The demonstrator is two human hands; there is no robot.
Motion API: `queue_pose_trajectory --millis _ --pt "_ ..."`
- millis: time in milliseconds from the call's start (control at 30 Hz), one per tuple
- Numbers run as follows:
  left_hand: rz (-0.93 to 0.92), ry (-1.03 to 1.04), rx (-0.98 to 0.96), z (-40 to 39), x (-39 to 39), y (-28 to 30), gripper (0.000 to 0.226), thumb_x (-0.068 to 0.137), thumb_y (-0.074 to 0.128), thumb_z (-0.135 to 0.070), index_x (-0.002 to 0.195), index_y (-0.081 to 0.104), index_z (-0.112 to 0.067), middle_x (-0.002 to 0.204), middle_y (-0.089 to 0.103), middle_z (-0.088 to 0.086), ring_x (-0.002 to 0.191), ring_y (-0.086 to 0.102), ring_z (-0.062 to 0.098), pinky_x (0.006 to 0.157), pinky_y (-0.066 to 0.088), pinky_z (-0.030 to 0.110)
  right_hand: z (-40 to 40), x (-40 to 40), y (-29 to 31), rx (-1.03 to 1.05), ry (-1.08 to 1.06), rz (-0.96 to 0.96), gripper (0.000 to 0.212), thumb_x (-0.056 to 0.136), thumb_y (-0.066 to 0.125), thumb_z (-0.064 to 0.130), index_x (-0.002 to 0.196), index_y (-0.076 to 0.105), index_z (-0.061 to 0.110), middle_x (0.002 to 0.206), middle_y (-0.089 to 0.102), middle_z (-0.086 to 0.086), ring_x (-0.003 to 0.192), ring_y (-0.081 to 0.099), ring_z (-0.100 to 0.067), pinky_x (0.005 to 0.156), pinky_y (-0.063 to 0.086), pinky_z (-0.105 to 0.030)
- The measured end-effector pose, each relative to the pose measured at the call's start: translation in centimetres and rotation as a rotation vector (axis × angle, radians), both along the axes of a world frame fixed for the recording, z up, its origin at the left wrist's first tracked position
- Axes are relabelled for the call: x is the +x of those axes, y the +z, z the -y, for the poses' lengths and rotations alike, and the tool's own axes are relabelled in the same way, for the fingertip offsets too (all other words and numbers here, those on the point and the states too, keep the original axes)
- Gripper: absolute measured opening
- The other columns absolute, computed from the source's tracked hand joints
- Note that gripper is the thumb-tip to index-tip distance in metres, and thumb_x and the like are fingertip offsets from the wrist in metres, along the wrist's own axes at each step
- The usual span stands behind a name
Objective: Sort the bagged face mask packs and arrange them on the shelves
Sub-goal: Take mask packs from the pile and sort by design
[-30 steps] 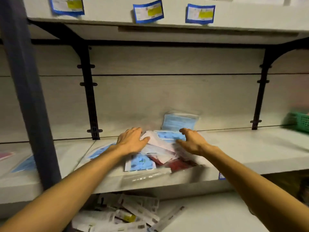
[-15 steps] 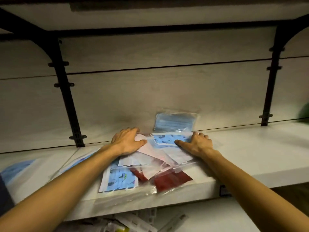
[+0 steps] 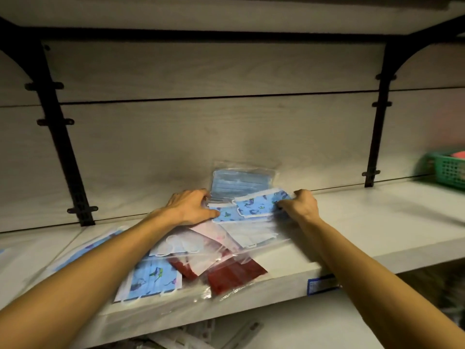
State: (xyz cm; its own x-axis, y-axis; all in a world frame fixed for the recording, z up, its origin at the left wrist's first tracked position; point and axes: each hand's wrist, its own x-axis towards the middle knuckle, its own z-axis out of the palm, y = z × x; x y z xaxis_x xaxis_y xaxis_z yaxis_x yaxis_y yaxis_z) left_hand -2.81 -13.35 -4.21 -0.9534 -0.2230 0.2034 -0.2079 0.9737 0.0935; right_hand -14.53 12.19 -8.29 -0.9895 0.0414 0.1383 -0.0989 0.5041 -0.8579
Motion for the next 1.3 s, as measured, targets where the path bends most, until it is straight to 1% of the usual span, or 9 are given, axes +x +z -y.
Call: queue_pose_trajectory --millis 167,300,467,567,700,900,1033,1167,1300 --pt "-0.133 0.033 0.070 0.4 0.0 0.9 0.070 0.076 0.080 -0.033 0.140 0.051 -0.026 0.129 0.065 -0.001 0.116 0.061 0.024 0.090 0.050 0.031 -0.3 -0.9 -0.1 -0.246 0.043 0.029 0.021 0.079 0.079 0.022 0.090 0.070 0.006 0.086 0.072 -0.015 0.078 0.068 -0.030 0.073 0.055 -0.039" --pt "-0.145 0.106 0.226 1.2 0.5 1.6 0.064 0.073 0.071 -0.010 0.135 0.058 -0.017 0.115 0.069 0.006 0.107 0.064 0.028 0.088 0.052 0.033 0.8 -0.7 0.4 -0.492 0.178 0.129 0.021 0.086 0.075 0.014 0.101 0.069 0.000 0.082 0.070 -0.012 0.058 0.059 -0.020 0.048 0.048 -0.026" --pt "-0.188 0.233 0.356 1.6 2.5 2.8 0.033 0.067 0.066 -0.014 0.097 0.077 -0.019 0.073 0.073 -0.003 0.069 0.068 0.021 0.066 0.054 0.027 1.4 -0.5 0.7 -0.663 0.227 0.204 0.028 0.092 0.066 0.009 0.115 0.060 -0.007 0.105 0.072 -0.021 0.090 0.071 -0.034 0.085 0.059 -0.046" --pt "-0.226 0.305 0.404 2.0 4.6 3.3 0.019 0.063 0.063 -0.013 0.074 0.078 -0.015 0.062 0.073 0.001 0.062 0.066 0.024 0.064 0.060 0.041 1.6 -0.5 0.4 -0.669 0.259 0.238 0.030 0.092 0.066 0.010 0.115 0.061 -0.009 0.106 0.072 -0.024 0.088 0.070 -0.035 0.083 0.059 -0.045" --pt "-0.304 0.418 0.470 2.2 7.5 3.4 0.016 0.074 0.068 -0.017 0.060 0.076 -0.016 0.063 0.072 0.000 0.068 0.063 0.022 0.066 0.054 0.036 1.9 -0.5 0.0 -0.657 0.246 0.255 0.035 0.087 0.071 0.012 0.115 0.061 -0.004 0.102 0.073 -0.020 0.085 0.071 -0.033 0.085 0.060 -0.046" --pt "-0.447 0.490 0.787 0.3 10.9 2.2 0.007 0.082 0.066 -0.009 0.076 0.065 -0.007 0.062 0.063 0.002 0.061 0.059 0.017 0.057 0.048 0.025 2.2 0.4 0.3 -0.569 0.289 0.246 0.026 0.084 0.071 0.007 0.106 0.059 0.001 0.105 0.071 -0.021 0.095 0.071 -0.037 0.084 0.060 -0.048" --pt "-0.554 0.488 0.960 -1.1 13.3 1.8 0.013 0.082 0.063 0.003 0.081 0.059 -0.009 0.078 0.060 0.011 0.071 0.059 0.021 0.055 0.052 0.023 1.7 1.2 0.3 -0.590 0.311 0.268 0.026 0.086 0.067 0.001 0.111 0.062 -0.006 0.082 0.065 -0.018 0.057 0.064 -0.023 0.051 0.053 -0.029" --pt "-0.656 0.468 1.012 -1.3 16.2 2.2 0.017 0.082 0.063 0.006 0.085 0.058 -0.010 0.081 0.057 0.012 0.067 0.053 0.020 0.060 0.044 0.028 0.7 2.5 1.6 -0.698 0.169 0.116 0.019 0.092 0.059 -0.001 0.110 0.059 0.006 0.101 0.068 -0.019 0.085 0.066 -0.032 0.082 0.059 -0.045" --pt "-0.720 0.428 1.082 -1.3 19.2 2.6 0.036 0.081 0.063 0.011 0.115 0.059 -0.001 0.099 0.067 0.019 0.084 0.063 0.028 0.065 0.050 0.031 0.4 5.5 5.0 -0.971 0.189 0.058 0.023 0.088 0.054 -0.012 0.098 0.054 0.009 0.075 0.055 -0.007 0.058 0.051 -0.016 0.038 0.043 -0.017"
